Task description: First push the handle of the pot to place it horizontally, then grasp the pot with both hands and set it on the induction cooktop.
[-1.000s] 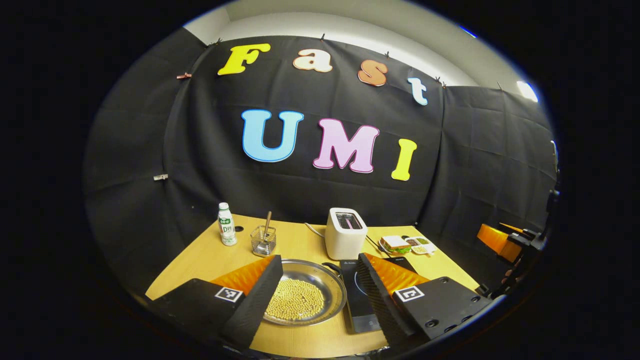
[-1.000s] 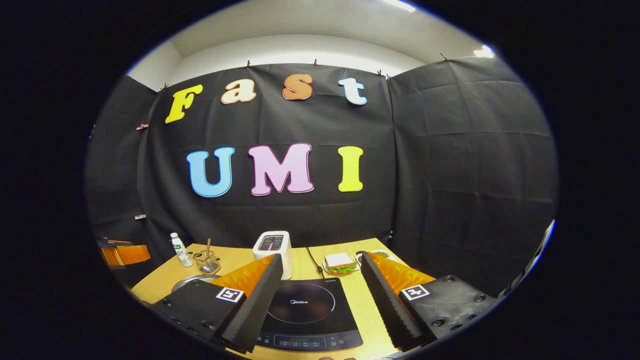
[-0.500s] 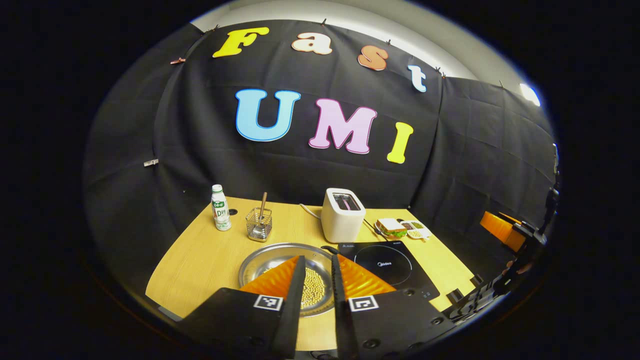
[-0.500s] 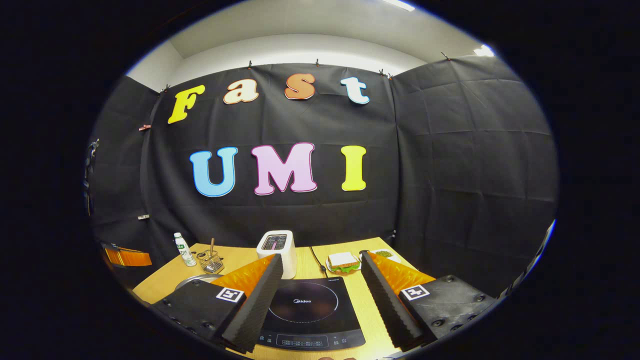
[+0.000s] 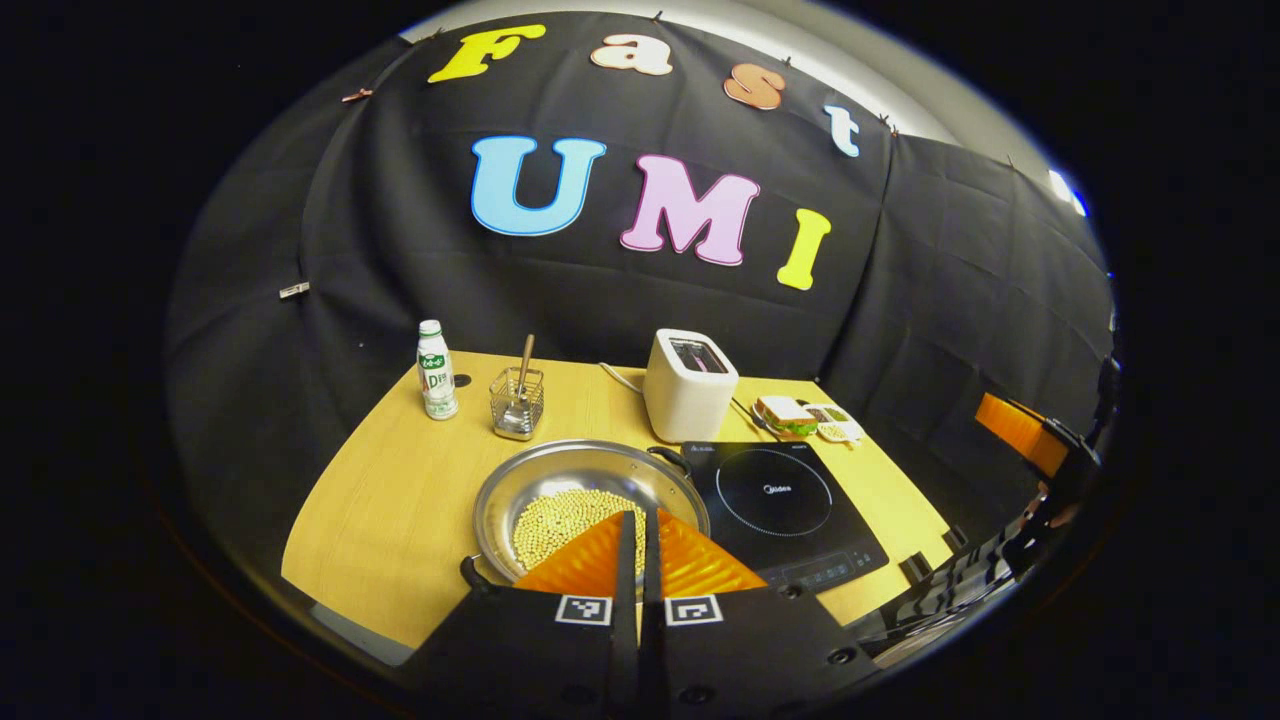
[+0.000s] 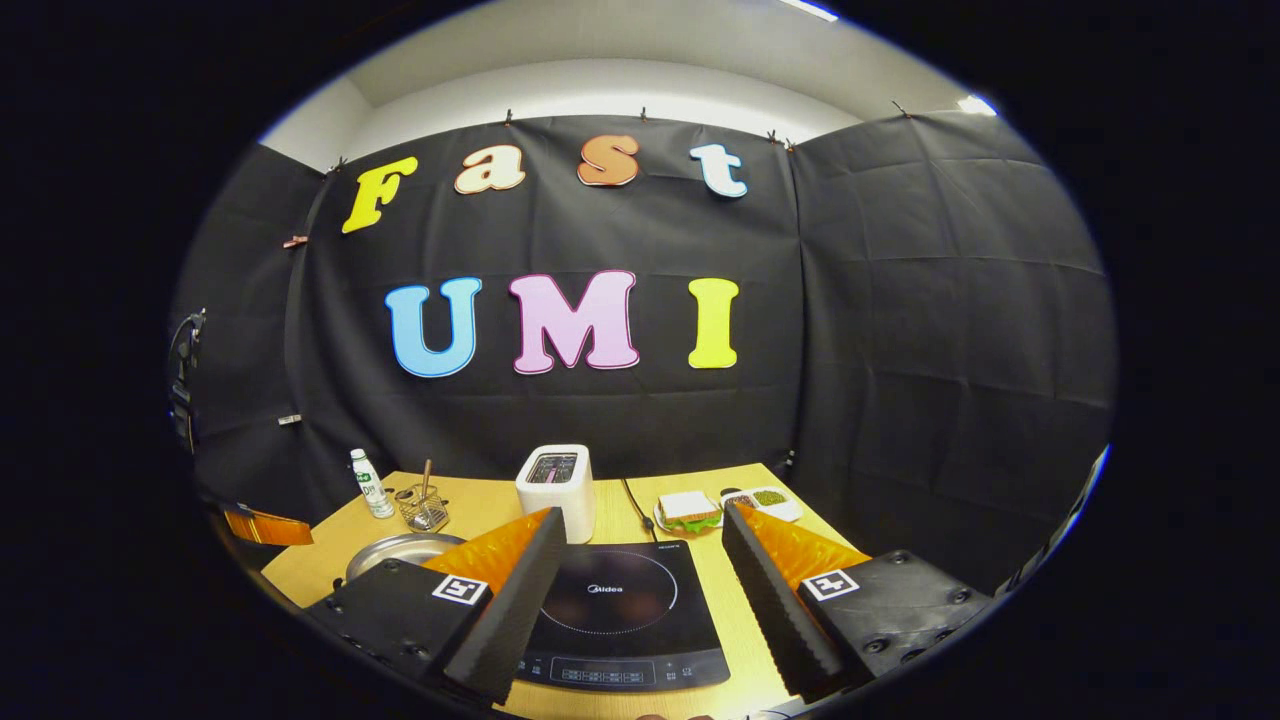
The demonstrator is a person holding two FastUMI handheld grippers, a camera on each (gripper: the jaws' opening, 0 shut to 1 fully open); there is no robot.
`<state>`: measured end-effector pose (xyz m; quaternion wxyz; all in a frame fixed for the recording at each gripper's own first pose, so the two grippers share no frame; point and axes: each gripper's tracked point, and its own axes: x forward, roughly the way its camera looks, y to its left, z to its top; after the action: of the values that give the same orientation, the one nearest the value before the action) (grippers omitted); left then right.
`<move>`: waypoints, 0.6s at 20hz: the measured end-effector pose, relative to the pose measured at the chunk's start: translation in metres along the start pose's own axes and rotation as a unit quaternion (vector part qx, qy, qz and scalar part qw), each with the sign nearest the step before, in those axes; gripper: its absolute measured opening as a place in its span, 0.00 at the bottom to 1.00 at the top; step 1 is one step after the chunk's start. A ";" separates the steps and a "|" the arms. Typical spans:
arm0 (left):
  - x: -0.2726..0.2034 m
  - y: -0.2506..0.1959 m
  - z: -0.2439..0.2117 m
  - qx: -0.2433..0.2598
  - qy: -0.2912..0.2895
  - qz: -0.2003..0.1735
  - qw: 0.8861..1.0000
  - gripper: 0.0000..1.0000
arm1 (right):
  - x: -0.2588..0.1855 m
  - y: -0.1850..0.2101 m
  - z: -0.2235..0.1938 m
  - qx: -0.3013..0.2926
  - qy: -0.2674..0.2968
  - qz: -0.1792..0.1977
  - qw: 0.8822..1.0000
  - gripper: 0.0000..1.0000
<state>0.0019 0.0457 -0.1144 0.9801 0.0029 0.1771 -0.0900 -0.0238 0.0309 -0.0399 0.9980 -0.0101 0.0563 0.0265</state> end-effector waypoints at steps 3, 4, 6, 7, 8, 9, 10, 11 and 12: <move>0.008 0.018 -0.033 0.011 0.036 0.009 0.999 0.05 | 0.001 0.006 -0.002 -0.001 0.004 0.005 1.000 0.98; 0.010 0.024 -0.046 0.012 0.051 0.011 0.999 0.05 | 0.002 0.006 -0.002 -0.004 0.003 0.004 1.000 0.98; 0.014 0.033 -0.075 0.011 0.080 0.015 0.997 0.05 | 0.002 0.006 -0.004 -0.014 0.004 0.004 1.000 0.98; 0.014 0.038 -0.087 0.008 0.094 0.017 0.995 0.05 | 0.001 0.006 -0.006 -0.017 0.008 0.002 1.000 0.98; 0.015 0.040 -0.098 0.001 0.106 0.015 0.994 0.05 | 0.001 0.007 -0.009 -0.017 0.013 0.004 1.000 0.98; 0.017 0.044 -0.107 -0.004 0.116 0.016 0.993 0.05 | 0.003 0.008 -0.011 -0.017 0.017 0.005 1.000 0.98; 0.018 0.048 -0.115 -0.008 0.125 0.016 0.992 0.05 | 0.004 0.008 -0.013 -0.020 0.021 0.004 1.000 0.98; 0.021 0.051 -0.121 -0.010 0.133 0.017 0.991 0.05 | 0.007 0.009 -0.016 -0.023 0.025 0.005 0.999 0.98; 0.024 0.055 -0.126 -0.009 0.140 0.018 0.990 0.05 | 0.009 0.010 -0.017 -0.025 0.028 0.006 0.999 0.98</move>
<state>-0.0101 0.1006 -0.2420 0.9470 0.0101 0.3134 -0.0700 -0.0171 0.0409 -0.0576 0.9953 -0.0360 0.0839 0.0332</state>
